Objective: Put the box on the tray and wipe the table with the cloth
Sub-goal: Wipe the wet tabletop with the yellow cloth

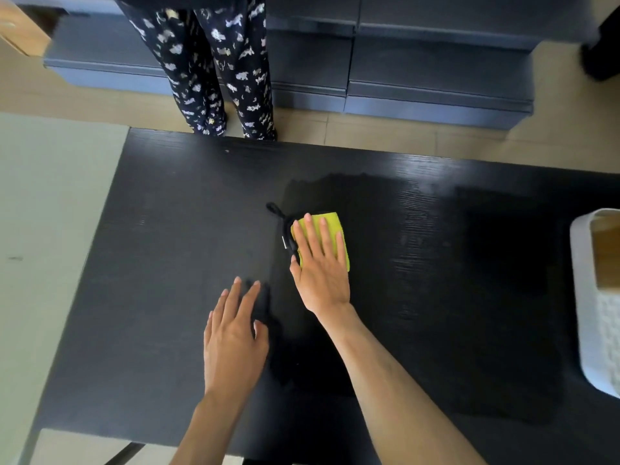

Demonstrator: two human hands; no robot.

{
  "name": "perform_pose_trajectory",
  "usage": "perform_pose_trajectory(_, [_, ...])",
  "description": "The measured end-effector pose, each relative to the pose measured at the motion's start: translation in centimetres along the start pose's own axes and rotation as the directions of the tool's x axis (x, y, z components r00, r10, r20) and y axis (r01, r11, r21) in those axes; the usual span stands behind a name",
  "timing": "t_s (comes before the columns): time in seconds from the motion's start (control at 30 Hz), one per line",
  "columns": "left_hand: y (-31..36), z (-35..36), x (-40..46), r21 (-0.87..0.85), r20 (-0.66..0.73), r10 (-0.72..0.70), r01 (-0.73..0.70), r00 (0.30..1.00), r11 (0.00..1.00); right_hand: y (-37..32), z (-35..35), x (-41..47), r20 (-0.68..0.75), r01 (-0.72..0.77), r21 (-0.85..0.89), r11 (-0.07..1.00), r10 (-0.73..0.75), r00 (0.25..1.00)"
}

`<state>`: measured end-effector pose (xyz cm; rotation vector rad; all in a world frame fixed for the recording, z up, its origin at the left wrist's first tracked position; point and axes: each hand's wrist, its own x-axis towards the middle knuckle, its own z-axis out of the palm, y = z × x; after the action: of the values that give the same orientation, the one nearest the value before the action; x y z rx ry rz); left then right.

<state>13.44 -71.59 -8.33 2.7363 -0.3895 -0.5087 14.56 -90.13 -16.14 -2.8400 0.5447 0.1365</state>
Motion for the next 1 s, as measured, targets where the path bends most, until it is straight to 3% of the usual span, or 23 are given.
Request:
perform_pose_trajectory(0.57, [15.6, 8.9, -7.1, 0.045, 0.079, 0.141, -0.145, 0.987, 0.988, 31.5, -5.2, -10.9, -0.076, -0.318, -0.002, 0.948, 0.317, 0.945])
perform_pose_trajectory(0.77, [18.0, 10.1, -9.3, 0.014, 0.091, 0.138, -0.14, 0.986, 0.99, 33.9, -5.3, -13.6, -0.125, -0.317, 0.01, 0.948, 0.316, 0.941])
perform_pose_trajectory(1.0, [13.9, 8.7, -9.9, -0.05, 0.083, 0.087, -0.083, 0.993, 0.995, 30.8, -4.0, -16.3, -0.127, -0.44, 0.024, 0.898, 0.44, 0.889])
